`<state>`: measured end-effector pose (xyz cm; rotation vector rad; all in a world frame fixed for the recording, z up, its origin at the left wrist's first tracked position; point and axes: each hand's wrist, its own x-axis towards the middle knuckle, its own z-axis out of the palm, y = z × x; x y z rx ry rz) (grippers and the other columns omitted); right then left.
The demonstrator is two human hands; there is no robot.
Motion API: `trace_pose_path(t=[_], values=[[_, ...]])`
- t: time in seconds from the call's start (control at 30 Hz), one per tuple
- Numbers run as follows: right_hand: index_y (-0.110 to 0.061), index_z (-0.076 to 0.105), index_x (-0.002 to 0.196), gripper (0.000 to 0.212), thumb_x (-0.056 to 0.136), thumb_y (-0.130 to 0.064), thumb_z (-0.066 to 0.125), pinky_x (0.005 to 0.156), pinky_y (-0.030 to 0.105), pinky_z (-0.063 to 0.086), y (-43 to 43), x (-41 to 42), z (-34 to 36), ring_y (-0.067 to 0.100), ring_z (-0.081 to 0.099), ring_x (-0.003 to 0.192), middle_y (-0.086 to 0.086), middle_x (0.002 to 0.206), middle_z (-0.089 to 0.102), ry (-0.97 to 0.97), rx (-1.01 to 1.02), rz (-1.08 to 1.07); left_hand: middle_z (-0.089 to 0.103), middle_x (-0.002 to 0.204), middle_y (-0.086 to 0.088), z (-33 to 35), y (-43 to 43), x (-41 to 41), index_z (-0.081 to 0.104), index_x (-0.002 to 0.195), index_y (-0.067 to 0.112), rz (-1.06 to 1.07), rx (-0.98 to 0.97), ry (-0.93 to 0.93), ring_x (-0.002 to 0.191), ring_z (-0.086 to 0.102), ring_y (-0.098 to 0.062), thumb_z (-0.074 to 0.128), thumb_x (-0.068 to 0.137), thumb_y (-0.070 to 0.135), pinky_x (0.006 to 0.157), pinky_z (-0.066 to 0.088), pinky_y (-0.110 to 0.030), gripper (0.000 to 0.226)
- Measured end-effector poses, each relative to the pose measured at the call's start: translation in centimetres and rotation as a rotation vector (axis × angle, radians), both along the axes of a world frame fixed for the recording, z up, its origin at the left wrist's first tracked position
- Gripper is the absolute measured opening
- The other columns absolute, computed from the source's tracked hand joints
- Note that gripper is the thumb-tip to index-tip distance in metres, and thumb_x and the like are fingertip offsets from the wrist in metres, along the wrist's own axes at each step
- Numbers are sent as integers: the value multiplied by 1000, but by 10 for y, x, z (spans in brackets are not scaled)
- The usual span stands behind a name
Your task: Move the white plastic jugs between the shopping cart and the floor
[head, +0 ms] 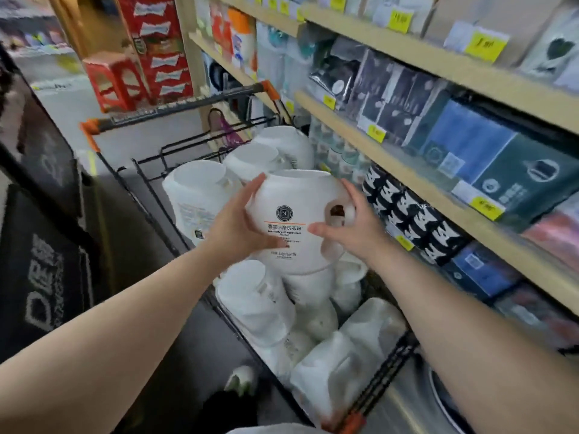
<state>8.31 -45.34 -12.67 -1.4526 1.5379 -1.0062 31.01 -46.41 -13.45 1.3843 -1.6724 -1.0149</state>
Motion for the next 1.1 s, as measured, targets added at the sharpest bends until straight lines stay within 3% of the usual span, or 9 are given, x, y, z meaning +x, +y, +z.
trace_pose_path(t=[0.13,0.23,0.3,0.37,0.43,0.5,0.57,0.77,1.1], values=[[-35,23,150,115,58,-36,91,112,42,34,-26,-29,-12,13,38,133,-7,149,36,1,55,-194,42,139,10,-22,-71,-36,33,137,52,-203,28,7,130,44,-15,95,37,39,100,47,-47,118],[-40,23,149,125,45,-50,91,111,41,35,-43,-41,-21,11,40,131,-8,146,37,12,111,-331,46,132,16,-32,-117,-62,36,136,48,-324,37,-23,123,45,-4,97,44,26,101,44,-32,113],[-48,22,146,131,35,-62,89,111,42,36,-52,-48,-30,14,41,132,-3,146,38,26,143,-414,45,138,7,-38,-139,-80,31,134,56,-379,27,-62,127,46,-15,95,39,37,105,43,-41,116],[-48,20,147,126,44,-50,92,107,30,35,-56,-53,-38,9,41,127,-4,139,37,67,154,-468,39,142,-5,-47,-153,-95,25,141,52,-417,-39,-129,132,39,-25,92,39,44,108,38,-52,123],[-45,17,149,120,56,-31,93,102,22,33,-58,-56,-44,5,39,119,-7,129,30,106,147,-506,33,146,-9,-52,-160,-103,20,150,37,-468,-39,-196,136,30,-24,94,48,31,114,28,-41,126],[-47,14,149,119,60,-27,91,99,21,31,-58,-55,-47,5,38,114,-8,123,26,158,136,-544,30,149,-9,-58,-167,-107,17,151,31,-498,-66,-209,136,28,-20,93,53,23,105,25,-26,125],[-47,15,148,118,61,-28,91,96,22,29,-59,-50,-51,8,37,111,-8,122,24,208,132,-580,30,150,-9,-60,-172,-109,17,152,29,-509,-112,-249,135,27,-19,92,54,25,101,26,-22,123],[-46,16,146,115,59,-35,91,107,44,38,-67,-25,-68,23,36,129,1,140,27,274,83,-651,37,149,-6,-50,-180,-100,35,147,20,-495,-224,-359,134,37,-26,89,61,29,107,36,-39,101],[-36,16,152,101,74,-43,80,113,40,29,-59,-14,-41,23,30,138,3,150,26,277,158,-597,53,137,-2,-24,-163,-74,52,134,21,-495,-290,-371,122,50,-22,79,74,39,96,39,-31,68]])
